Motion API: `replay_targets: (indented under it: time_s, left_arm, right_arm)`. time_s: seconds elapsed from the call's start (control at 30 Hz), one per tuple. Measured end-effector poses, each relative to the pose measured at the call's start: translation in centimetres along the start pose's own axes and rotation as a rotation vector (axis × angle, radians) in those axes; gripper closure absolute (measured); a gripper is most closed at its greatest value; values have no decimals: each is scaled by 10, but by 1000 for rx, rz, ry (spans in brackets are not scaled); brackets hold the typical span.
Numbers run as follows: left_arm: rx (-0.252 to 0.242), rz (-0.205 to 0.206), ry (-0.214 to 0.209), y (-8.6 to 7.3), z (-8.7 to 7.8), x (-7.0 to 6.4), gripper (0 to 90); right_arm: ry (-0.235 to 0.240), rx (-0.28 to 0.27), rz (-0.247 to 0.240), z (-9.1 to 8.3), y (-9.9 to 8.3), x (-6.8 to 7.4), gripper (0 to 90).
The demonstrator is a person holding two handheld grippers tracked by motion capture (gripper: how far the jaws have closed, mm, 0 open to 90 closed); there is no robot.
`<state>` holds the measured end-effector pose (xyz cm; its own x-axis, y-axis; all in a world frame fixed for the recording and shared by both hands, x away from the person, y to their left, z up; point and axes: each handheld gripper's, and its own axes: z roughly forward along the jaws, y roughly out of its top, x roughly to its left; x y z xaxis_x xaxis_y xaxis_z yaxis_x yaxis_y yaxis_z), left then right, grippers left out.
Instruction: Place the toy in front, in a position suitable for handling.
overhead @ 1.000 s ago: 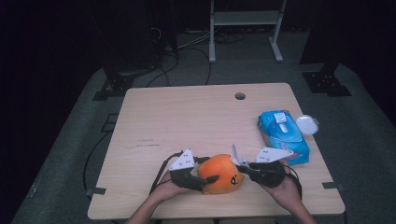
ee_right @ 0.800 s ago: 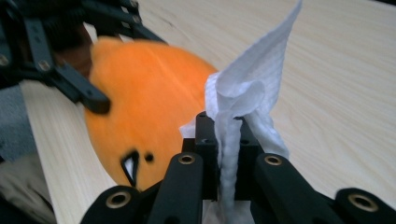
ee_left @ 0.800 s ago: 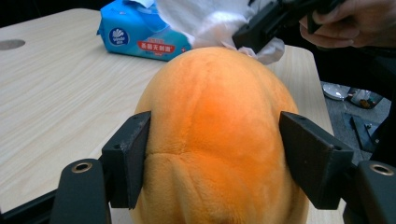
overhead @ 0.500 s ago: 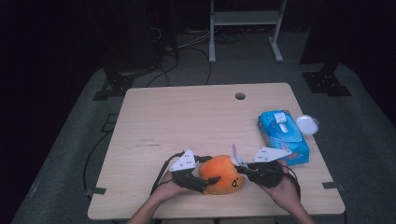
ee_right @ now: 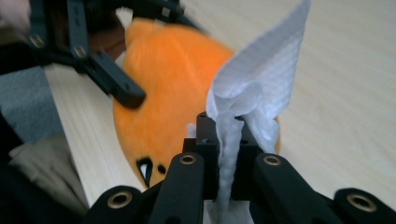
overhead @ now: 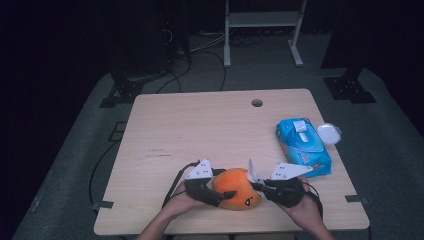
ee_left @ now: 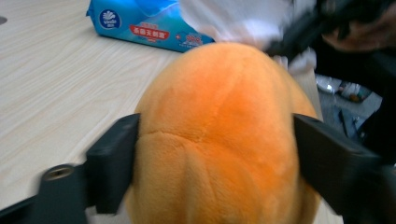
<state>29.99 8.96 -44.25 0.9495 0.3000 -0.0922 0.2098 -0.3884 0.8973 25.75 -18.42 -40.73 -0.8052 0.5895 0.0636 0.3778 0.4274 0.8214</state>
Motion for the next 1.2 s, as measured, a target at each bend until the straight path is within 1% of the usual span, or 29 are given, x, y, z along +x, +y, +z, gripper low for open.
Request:
replay_targets:
  time_s: [0.03,0.07,0.1,0.17,0.23,0.27,0.33,0.37,0.43,0.47,0.5,0.57,0.6,0.67,0.7,0.77,0.87,0.9,0.93,0.97,1.0,1.07,1.1,1.13,1.17,1.2]
  left_arm:
    - [2,19,-5,0,-1,0,240]
    - [0,27,-10,-1,-1,-1,256]
    - [5,37,-11,-1,-1,-2,265]
    - [16,43,-10,-1,-3,-1,270]
    - [11,36,-10,-2,-4,0,276]
    - [11,39,-9,-3,-4,0,278]
    - [1,25,-11,-4,-3,1,278]
    - [1,25,-12,-4,-3,2,278]
    - [-5,17,-14,-5,-3,3,278]
    - [-7,14,-14,-6,-3,3,276]
    - [-6,15,-11,-6,-4,4,273]
    - [-7,8,-9,-7,-4,5,265]
    - [-8,7,-8,-7,-4,5,262]
    - [-10,6,-8,-8,-4,5,262]
    - [-10,3,-5,-7,-3,5,261]
    - [-7,-11,-1,-7,-3,5,261]
    - [-6,-18,-1,-7,-4,5,258]
    - [-5,-21,0,-7,-4,5,258]
    - [-4,-21,1,-7,-4,5,256]
    - [-7,-17,2,-7,-3,4,255]
    - [-12,-12,1,-7,-1,3,253]
    - [-16,8,3,-6,1,1,248]
    - [-16,26,7,-5,2,-1,248]
    - [-13,31,11,-5,2,-2,249]
    - [-2,44,17,-3,2,-4,253]
    - [3,55,19,-3,2,-5,265]
  right_arm:
    - [-1,-14,3,-1,1,1,846]
    - [-1,-42,8,-3,3,2,846]
    - [3,-51,8,-2,4,3,846]
    - [-1,-42,-14,0,5,5,846]
    - [14,-32,-9,1,4,3,844]
    - [23,-18,-7,1,2,-1,844]
    - [15,1,10,1,-2,-7,844]
    - [5,11,15,0,-4,-10,843]
    - [-11,11,24,-2,-5,-12,841]
    - [-23,0,24,-3,-5,-12,840]
    - [-24,-11,22,-5,-3,-11,840]
    - [-13,-33,13,-6,-1,-8,840]
    - [5,-26,5,-6,0,-6,840]
    - [3,0,-6,-2,-2,-6,842]
    - [6,8,2,-1,-4,-7,843]
    - [2,24,26,0,-8,-16,843]
    - [-34,56,63,1,-16,-28,845]
    - [-33,53,72,1,-18,-29,846]
    - [-16,28,89,-1,-17,-30,846]
    - [-9,8,87,-3,-15,-28,846]
    - [3,-24,79,-5,-9,-24,846]
    - [33,-72,61,-7,-1,-15,844]
    - [44,-79,50,-7,1,-12,839]
    - [47,-64,29,-4,3,-8,830]
    - [40,-52,16,-2,2,-7,830]
    - [43,-40,20,0,-1,-7,831]
